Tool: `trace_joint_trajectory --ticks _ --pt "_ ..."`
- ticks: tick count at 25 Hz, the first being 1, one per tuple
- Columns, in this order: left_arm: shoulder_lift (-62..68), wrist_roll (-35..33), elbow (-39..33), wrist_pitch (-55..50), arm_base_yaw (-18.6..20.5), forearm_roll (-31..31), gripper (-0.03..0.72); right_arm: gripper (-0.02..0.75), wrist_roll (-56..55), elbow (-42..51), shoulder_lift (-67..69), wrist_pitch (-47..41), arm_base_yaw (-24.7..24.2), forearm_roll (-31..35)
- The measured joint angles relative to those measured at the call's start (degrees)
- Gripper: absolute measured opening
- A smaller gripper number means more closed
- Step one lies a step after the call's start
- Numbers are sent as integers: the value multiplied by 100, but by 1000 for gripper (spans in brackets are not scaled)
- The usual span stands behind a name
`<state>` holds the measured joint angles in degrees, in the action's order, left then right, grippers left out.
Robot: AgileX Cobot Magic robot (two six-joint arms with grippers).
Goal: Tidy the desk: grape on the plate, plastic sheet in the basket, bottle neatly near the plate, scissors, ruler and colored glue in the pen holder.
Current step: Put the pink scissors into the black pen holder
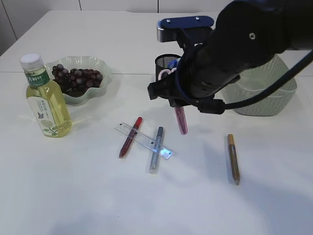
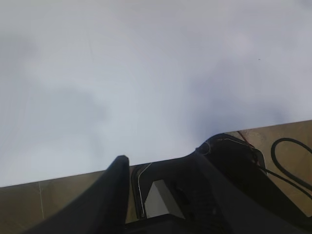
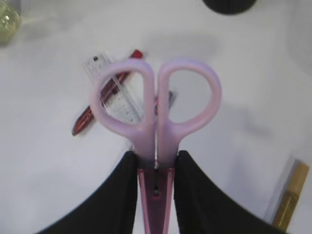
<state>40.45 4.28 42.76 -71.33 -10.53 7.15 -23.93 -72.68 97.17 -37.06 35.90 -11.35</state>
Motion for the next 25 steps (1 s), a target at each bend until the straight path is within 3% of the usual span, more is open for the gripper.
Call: trace_joint_trajectory --ticks 4,8,14,25 --pt "0 0 0 0 0 0 309 209 -119 4 -14 544 0 -337" --pt "0 0 0 0 0 0 309 208 -694 13 -14 972 -39 -1091" --pt "0 0 0 0 0 0 309 209 -1374 13 -14 1866 -400 -1907" --pt "0 0 0 0 0 0 309 208 -1449 -500 683 3770 -1203 -2177"
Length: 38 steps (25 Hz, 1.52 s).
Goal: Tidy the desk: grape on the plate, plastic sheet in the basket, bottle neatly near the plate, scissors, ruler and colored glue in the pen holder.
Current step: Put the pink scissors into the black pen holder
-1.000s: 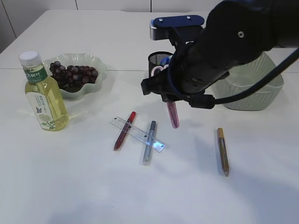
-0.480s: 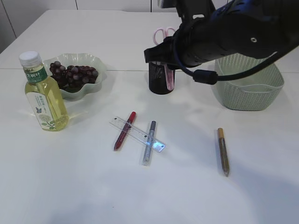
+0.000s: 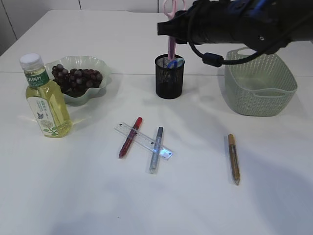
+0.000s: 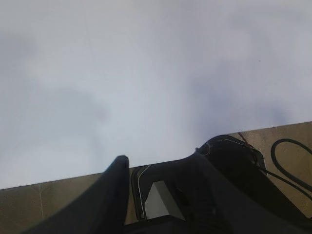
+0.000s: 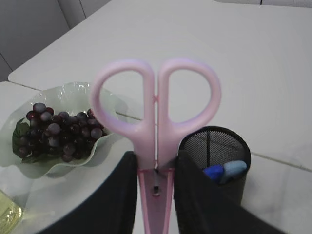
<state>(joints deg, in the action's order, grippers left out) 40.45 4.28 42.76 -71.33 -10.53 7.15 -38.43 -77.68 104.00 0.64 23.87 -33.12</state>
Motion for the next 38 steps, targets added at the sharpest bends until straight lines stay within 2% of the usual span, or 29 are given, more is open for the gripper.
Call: trace_joint_trajectory --ticks 6,21,38 --pt "0 0 0 35 0 -9 309 209 169 -786 845 283 -114 -57" --pt "0 0 0 39 0 -229 309 208 270 -2583 2279 309 -395 -551" --pt "0 0 0 313 0 -243 309 208 280 -2829 2872 309 -573 -739"
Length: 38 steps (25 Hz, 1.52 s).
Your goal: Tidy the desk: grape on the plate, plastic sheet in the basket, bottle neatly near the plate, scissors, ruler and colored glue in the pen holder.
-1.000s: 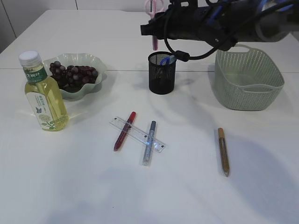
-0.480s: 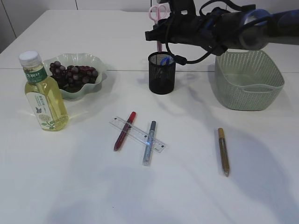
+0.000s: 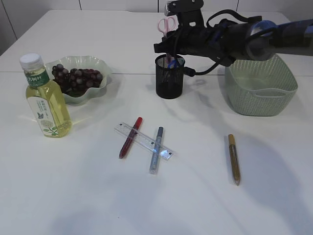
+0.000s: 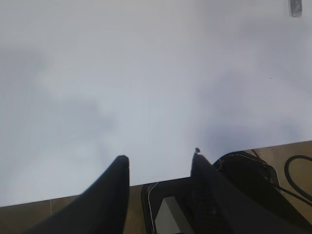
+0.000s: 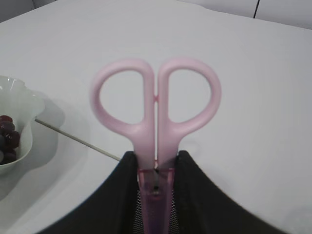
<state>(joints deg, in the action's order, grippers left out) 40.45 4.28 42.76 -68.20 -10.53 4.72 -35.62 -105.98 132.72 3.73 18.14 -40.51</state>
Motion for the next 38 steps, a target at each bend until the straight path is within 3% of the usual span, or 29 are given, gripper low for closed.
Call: trace_joint_trajectory --ticks 5,13,23,29,38 --pt "0 0 0 0 0 0 309 216 0 -30 0 0 0 -7" --pt "0 0 0 9 0 0 309 301 0 -35 0 0 0 -42" --pt "0 0 0 9 0 0 309 314 -24 -35 -78 -78 0 -57" --pt "0 0 0 41 0 -12 309 313 -34 -44 -519 -853 79 -57" --pt "0 0 0 153 0 -12 309 266 -34 -71 -952 -3254 592 600"
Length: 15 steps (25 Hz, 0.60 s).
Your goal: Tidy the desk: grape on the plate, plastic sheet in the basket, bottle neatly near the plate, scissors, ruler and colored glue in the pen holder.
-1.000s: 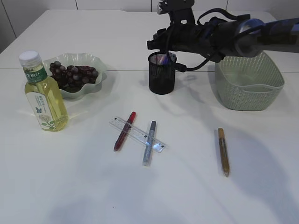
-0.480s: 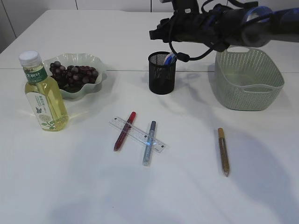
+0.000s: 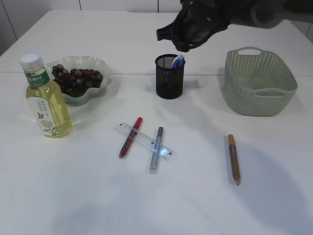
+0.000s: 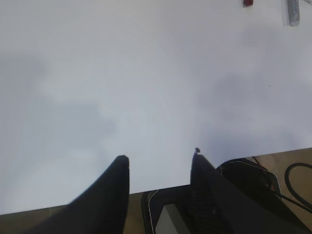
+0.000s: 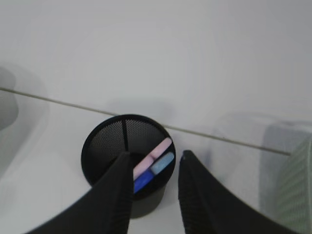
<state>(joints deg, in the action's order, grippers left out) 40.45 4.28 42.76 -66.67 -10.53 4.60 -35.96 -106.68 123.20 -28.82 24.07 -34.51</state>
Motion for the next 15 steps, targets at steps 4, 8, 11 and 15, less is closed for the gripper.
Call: trace_joint_trajectory --ticks 4,8,11,15 --pt "0 0 0 0 0 0 309 260 423 -312 -97 -1111 199 662" --pt "0 0 0 0 0 0 309 259 1199 -676 -101 -2194 265 1609" --pt "0 0 0 0 0 0 309 259 2012 -857 -101 -2981 265 2466" --pt "0 0 0 0 0 0 309 260 3218 -914 -110 -3771 265 3572"
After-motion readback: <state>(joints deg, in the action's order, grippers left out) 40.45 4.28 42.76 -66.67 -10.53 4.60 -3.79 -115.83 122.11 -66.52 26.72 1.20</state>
